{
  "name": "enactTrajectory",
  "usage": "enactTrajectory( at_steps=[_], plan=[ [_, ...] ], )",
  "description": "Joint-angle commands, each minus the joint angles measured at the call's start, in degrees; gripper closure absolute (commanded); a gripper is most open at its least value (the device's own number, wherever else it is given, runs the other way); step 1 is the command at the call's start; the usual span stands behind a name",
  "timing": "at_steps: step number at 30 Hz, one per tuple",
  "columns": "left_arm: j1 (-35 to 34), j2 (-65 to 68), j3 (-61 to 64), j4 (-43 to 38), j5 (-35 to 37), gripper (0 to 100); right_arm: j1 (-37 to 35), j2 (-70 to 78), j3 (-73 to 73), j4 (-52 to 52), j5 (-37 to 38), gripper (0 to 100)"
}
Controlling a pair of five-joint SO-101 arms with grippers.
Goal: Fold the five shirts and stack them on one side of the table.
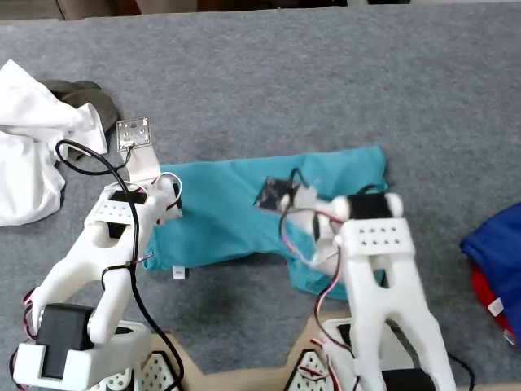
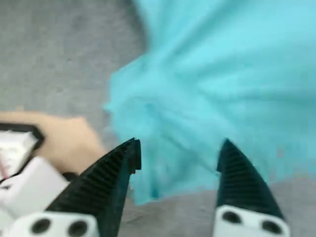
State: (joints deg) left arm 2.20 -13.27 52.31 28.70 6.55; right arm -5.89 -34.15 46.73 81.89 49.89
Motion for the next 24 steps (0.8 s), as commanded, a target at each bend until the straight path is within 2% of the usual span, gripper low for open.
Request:
enactTrajectory(
  at_steps=[1, 4, 12, 17, 24],
  plan=[
    [-0.18, -0.22, -2.73, 0.26, -0.53, 98, 5.76, 0.4, -10.51, 0.18, 1.93, 88.6],
    [-0.18, -0.22, -2.73, 0.18, -0.53, 98, 8.4, 4.26, -14.9, -0.09, 1.41, 99.3],
    [-0.18, -0.22, -2.73, 0.0, -0.53, 98, 8.48, 21.93, -16.48, -2.55, -0.7, 98.3],
    [-0.18, -0.22, -2.73, 0.0, -0.53, 98, 8.57, 20.0, -5.05, -8.18, 2.11, 98.3],
    [-0.18, -0.22, -2.73, 0.0, -0.53, 98, 8.84, 9.89, 6.37, -8.35, 4.04, 98.3]
  ],
)
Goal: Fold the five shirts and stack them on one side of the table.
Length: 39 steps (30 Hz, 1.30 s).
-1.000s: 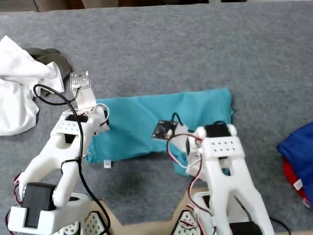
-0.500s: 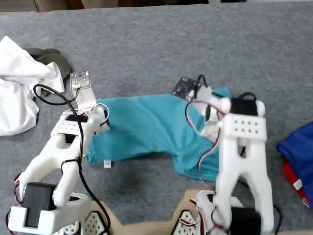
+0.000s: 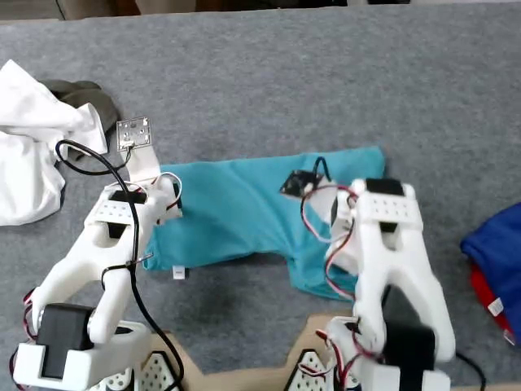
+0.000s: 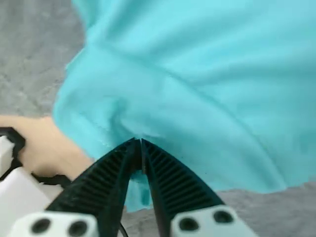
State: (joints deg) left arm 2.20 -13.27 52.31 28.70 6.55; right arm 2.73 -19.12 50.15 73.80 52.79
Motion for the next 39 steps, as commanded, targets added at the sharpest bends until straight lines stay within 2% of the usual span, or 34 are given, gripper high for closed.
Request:
enactTrajectory(
  at_steps=[1, 10, 17, 22, 25, 31, 34, 36, 39],
  plan=[
    [-0.18, -0.22, -2.73, 0.0, -0.53, 98, 0.22, -6.73, 4.26, -0.18, 1.49, 98.3],
    [-0.18, -0.22, -2.73, 0.0, -0.53, 98, -0.13, -10.15, 11.65, 0.26, 2.81, 98.3],
    [-0.18, -0.22, -2.73, 0.0, -0.53, 98, 0.31, -9.8, 10.24, -0.18, 2.73, 98.3],
    [-1.14, -0.66, -2.73, 0.44, -0.35, 98, 6.2, -15.16, -10.33, 12.66, 2.46, 98.3],
    [-2.73, -0.84, -3.96, 1.76, -0.35, 98, 7.6, -15.08, -23.96, 15.82, 2.99, 98.3],
    [-9.05, -0.22, -16.09, 14.51, -0.09, 98, 6.37, 1.19, -38.46, 9.93, -5.8, 98.3],
    [-8.62, -0.22, -20.31, 19.16, 0.26, 98, 5.23, 10.24, -43.65, 5.8, -10.73, 98.3],
    [-6.95, -0.22, -21.45, 20.48, 2.64, 98, 4.88, 15.6, -46.02, 2.29, -13.89, 98.3],
    [-6.24, 0.75, -20.66, 17.58, 4.66, 98, 4.62, 23.25, -47.52, -3.78, -17.41, 98.3]
  ],
)
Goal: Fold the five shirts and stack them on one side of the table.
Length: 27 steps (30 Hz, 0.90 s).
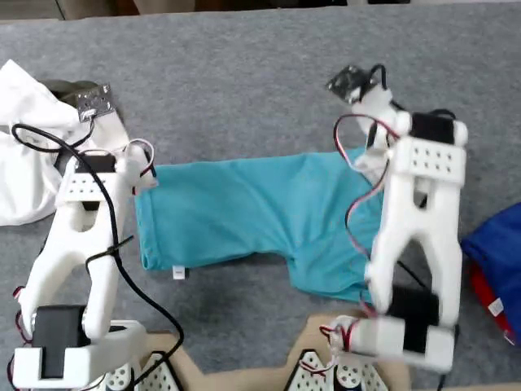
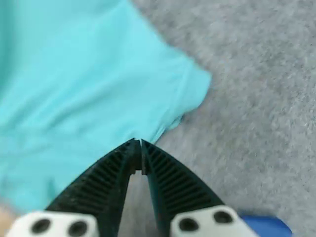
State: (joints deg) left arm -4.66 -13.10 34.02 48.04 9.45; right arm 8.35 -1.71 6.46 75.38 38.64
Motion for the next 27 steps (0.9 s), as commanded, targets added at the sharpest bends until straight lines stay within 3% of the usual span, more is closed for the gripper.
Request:
enactTrajectory(
  at_steps=[1, 7, 14, 18, 27],
  plan=[
    [0.62, 1.63, -2.02, -3.34, 1.93, 98, -1.1, 8.66, -4.18, -6.95, -4.13, 98.3],
    [-0.09, 17.45, -7.65, -6.24, 1.76, 98, -1.1, 21.23, -4.44, -15.12, -11.69, 98.3],
    [-2.37, 34.15, -27.08, 7.74, 1.93, 98, 0.31, 22.9, -5.67, -17.14, -11.87, 98.3],
    [-3.43, 37.58, -30.51, 9.67, 1.49, 98, 1.98, 28.53, -7.6, -18.46, -11.34, 98.3],
    [-3.87, 37.23, -30.68, 9.49, -0.18, 98, 7.6, 38.02, -23.43, -10.11, -9.23, 98.3]
  ],
)
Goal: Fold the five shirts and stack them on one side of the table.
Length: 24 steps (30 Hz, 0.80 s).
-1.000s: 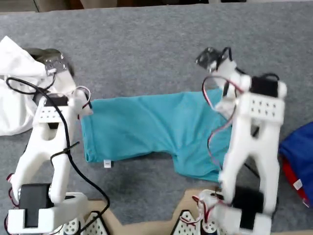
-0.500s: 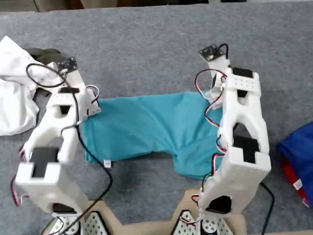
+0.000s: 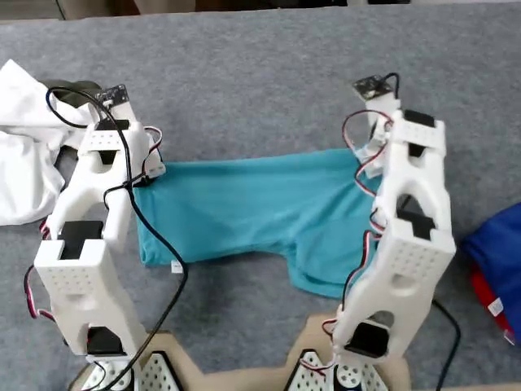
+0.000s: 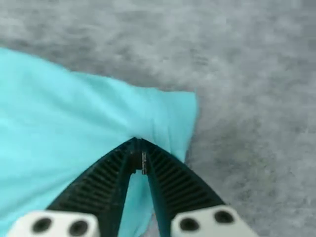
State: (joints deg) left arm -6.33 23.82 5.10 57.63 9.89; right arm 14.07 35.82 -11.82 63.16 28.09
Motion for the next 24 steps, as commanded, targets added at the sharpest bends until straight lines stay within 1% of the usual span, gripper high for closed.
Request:
enactTrajectory(
  at_steps=[1, 4, 7, 11, 14, 16, 18, 21, 24],
  plan=[
    [-2.29, 0.31, -1.76, -0.09, -0.62, 98, 1.54, 0.57, -5.76, 2.81, 1.23, 98.3],
    [-3.25, 0.31, -1.76, -1.05, -0.7, 98, 0.84, -0.92, -5.93, 3.78, 0.7, 98.4],
    [-2.73, -0.66, -2.46, -0.35, -2.37, 98, -0.4, -7.52, -4.09, 3.87, -0.97, 99.3],
    [-0.35, -5.93, -2.9, 2.73, -2.73, 98, -3.65, -19.03, 6.55, 2.02, 0.09, 99.3],
    [1.14, -11.03, -2.81, 5.54, -2.81, 98, -4.97, -29.67, 16.22, -2.46, -2.29, 99.3],
    [2.64, -14.46, -2.11, 9.41, -2.73, 98, -4.97, -36.62, 21.85, -5.54, -4.84, 99.3],
    [3.43, -18.24, -1.58, 12.48, -2.73, 98, -5.85, -42.42, 25.8, -5.54, -4.22, 99.3],
    [5.27, -24.13, 1.67, 16.09, -3.08, 98, -6.9, -49.1, 31.43, -5.45, -4.22, 99.3],
    [6.95, -29.23, 9.67, 15.74, -4.66, 98, -6.73, -52.09, 36.26, -5.45, -3.6, 99.2]
  ],
)
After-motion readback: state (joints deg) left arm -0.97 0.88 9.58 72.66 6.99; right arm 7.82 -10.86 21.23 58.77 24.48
